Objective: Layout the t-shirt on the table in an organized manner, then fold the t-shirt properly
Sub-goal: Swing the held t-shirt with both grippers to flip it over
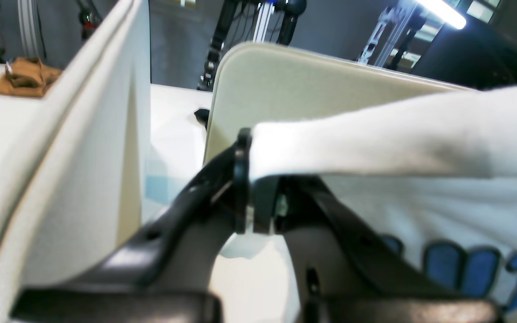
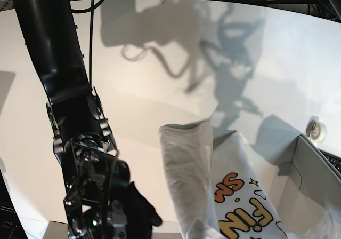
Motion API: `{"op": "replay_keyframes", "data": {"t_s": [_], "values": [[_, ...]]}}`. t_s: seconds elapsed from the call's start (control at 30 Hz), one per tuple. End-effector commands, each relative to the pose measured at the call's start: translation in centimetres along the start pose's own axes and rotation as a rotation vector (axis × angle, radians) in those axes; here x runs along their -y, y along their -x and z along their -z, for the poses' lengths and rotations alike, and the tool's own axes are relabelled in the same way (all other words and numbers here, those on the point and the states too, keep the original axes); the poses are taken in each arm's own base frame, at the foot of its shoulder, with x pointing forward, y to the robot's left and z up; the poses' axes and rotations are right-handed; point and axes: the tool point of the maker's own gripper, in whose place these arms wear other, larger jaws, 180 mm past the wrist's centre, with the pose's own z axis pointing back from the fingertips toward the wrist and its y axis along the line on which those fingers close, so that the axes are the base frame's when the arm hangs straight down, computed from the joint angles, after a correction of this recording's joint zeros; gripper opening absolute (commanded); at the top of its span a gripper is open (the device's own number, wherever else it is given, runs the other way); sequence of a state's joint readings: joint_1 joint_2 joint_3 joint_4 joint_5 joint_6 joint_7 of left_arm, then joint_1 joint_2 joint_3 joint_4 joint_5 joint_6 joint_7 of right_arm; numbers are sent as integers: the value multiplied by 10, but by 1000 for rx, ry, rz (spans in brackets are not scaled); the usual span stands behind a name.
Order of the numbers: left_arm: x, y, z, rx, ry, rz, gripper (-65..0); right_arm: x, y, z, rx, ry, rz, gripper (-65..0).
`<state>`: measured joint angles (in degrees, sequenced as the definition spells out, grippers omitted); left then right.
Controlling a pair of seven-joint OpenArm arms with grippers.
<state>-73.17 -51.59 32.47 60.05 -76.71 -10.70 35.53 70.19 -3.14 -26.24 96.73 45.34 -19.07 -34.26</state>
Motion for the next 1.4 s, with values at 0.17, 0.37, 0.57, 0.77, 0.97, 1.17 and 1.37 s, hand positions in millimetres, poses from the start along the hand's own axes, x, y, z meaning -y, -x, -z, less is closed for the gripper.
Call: {"op": "replay_keyframes", "data": {"t_s": [0.17,0.37,0.57,0.77,0.97,1.17,1.37], "values": [[1,-33,-7,102,-13,9,-650,49,20,-18,-6,115,-8,-650],[17,-40,-9,122,22,39,-650,67,17,-34,-4,145,-57,-650],[4,-46,-18,124,-17,47,-650,55,7,-37,21,115,-69,-650],[-16,-55,-34,133,-108,34,-650,0,18,-29,4,-3,17,-650],[-18,-78,-72,134,-144,150,-650,-57,-1,-18,50,-124,69,-650],[-4,-101,-103,162,-146,248,-650,-97,-8,-34,74,-235,32,-650],[-11,-115,-130,187,-147,197,-650,-143,16,-50,26,-358,-22,-650]]}}
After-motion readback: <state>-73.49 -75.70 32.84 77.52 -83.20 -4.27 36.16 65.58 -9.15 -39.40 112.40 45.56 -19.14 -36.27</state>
